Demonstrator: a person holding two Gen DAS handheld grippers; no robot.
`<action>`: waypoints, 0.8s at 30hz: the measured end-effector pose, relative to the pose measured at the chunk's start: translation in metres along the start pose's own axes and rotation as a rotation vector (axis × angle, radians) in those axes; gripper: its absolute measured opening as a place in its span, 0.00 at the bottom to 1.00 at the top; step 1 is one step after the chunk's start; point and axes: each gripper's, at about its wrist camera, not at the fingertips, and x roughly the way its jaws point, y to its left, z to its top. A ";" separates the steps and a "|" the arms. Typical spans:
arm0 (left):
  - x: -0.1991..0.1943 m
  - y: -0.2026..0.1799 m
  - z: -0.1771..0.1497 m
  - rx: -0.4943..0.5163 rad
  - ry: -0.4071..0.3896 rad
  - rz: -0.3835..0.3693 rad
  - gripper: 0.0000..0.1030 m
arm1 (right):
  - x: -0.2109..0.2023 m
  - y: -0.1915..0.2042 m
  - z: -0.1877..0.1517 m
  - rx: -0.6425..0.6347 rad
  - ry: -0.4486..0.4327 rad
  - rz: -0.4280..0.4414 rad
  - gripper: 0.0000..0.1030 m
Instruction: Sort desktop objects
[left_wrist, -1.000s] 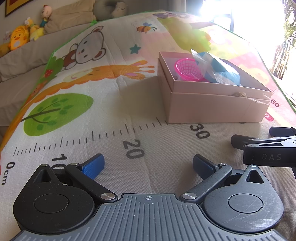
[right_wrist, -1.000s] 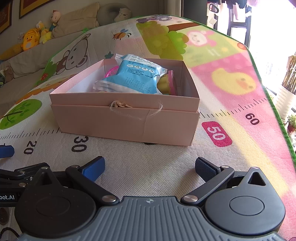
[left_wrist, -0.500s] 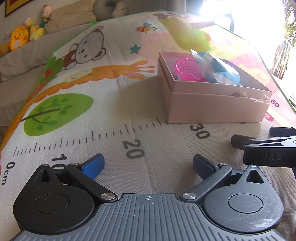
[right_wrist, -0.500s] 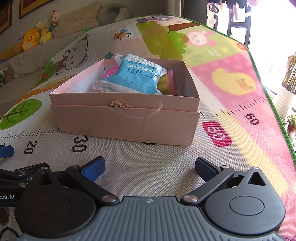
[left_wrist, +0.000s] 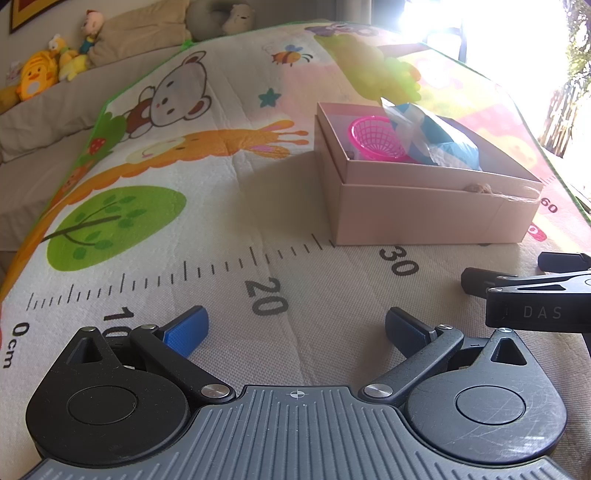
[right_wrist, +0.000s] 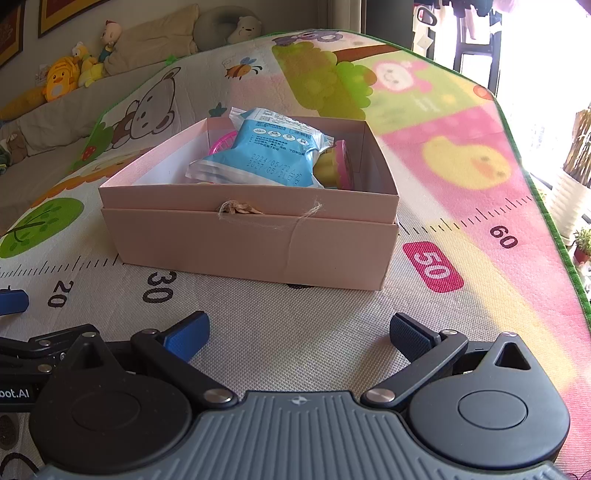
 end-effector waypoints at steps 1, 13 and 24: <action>0.000 0.000 0.000 0.000 0.000 0.000 1.00 | 0.000 0.000 0.000 0.000 0.000 0.000 1.00; 0.001 0.000 0.000 0.000 -0.001 -0.002 1.00 | 0.001 0.000 0.000 -0.002 0.000 -0.002 1.00; 0.001 0.000 0.000 0.000 -0.001 -0.003 1.00 | 0.001 0.000 0.000 -0.001 0.000 -0.001 1.00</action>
